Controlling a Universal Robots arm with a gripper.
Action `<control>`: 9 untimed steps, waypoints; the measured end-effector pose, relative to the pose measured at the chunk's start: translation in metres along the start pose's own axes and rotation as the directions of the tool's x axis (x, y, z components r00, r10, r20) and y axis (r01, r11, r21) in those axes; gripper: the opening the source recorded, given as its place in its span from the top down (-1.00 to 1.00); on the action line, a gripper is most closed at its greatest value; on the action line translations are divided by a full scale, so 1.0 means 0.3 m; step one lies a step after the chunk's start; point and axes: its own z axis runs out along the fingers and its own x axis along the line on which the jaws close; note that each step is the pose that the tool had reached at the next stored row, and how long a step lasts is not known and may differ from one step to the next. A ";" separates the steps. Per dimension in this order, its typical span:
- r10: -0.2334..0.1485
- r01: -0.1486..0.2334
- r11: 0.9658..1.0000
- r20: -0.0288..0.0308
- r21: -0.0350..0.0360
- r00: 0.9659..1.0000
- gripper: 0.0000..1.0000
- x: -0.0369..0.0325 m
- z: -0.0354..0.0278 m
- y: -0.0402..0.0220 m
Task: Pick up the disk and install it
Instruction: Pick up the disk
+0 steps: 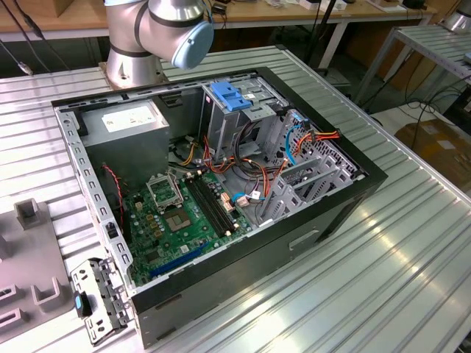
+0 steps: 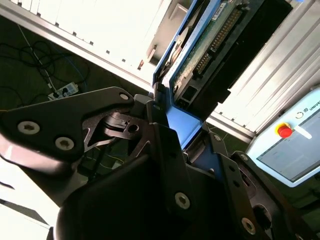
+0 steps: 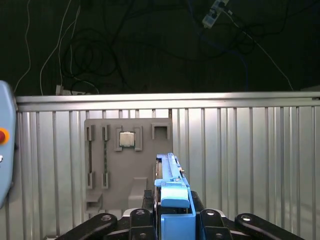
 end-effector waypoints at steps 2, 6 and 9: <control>0.000 0.000 1.000 0.000 0.000 1.000 0.25 0.000 0.000 -0.007; 0.000 0.000 1.000 0.000 0.000 1.000 0.25 -0.001 0.000 -0.024; 0.000 0.000 1.000 0.000 0.000 1.000 0.25 -0.001 0.000 -0.039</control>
